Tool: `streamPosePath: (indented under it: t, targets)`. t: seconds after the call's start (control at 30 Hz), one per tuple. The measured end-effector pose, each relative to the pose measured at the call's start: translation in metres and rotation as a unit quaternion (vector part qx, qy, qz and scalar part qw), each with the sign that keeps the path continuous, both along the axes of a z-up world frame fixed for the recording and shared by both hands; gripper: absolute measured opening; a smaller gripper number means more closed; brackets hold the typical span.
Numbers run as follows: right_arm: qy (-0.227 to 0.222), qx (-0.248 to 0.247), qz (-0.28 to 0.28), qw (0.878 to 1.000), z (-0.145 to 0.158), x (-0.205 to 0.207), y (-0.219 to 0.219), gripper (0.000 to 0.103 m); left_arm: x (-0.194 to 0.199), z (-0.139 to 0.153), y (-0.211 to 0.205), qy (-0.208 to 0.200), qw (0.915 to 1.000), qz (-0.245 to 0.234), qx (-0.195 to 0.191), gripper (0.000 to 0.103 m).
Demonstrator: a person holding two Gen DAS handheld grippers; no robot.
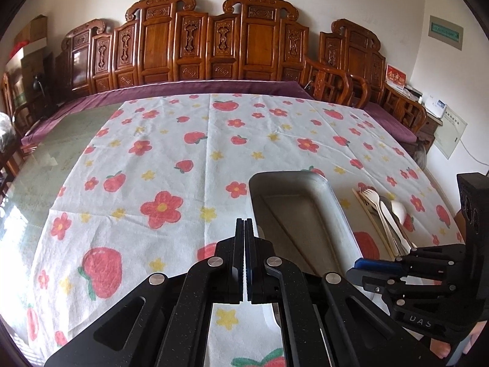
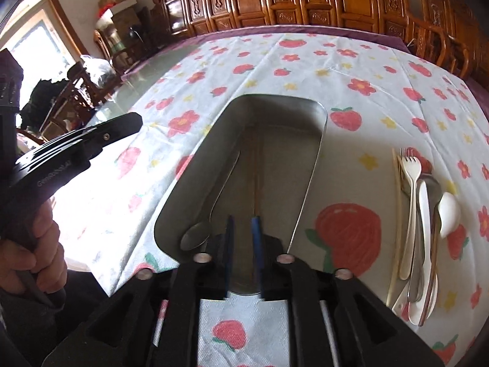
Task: Organize utensils
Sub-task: 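Return the right tool to the utensil pile and grasp another wooden chopstick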
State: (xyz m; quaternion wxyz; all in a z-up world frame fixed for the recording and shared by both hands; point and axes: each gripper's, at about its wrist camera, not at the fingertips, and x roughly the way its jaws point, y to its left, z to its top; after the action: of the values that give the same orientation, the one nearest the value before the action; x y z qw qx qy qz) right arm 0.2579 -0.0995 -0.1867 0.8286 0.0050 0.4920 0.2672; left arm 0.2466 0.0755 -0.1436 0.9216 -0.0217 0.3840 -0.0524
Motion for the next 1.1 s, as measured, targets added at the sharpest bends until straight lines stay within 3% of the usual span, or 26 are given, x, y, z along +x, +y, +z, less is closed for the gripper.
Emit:
streamPosePath:
  t: [0.27,0.5,0.8,1.1]
  targets:
    - [-0.063,-0.009,-0.034,0.997,0.032,-0.014,-0.067,0.021,-0.001,0.004,-0.033,-0.006,0.9995,-0.031,-0.004,0.003]
    - [-0.085,-0.049,-0.086,0.991,0.034,-0.018,-0.140,0.021,-0.004,0.008,-0.084,-0.011,0.9972,-0.074,-0.006,0.023]
    - [-0.074,-0.062,-0.102,0.990,0.010,-0.010,-0.170,0.021,-0.008,-0.005,-0.136,0.001,0.9939,-0.110,-0.005,0.048]
    - [-0.030,-0.086,-0.093,0.992,-0.037,-0.002,-0.159,0.021,-0.008,-0.015,-0.155,0.016,0.9929,-0.117,-0.013,0.049]
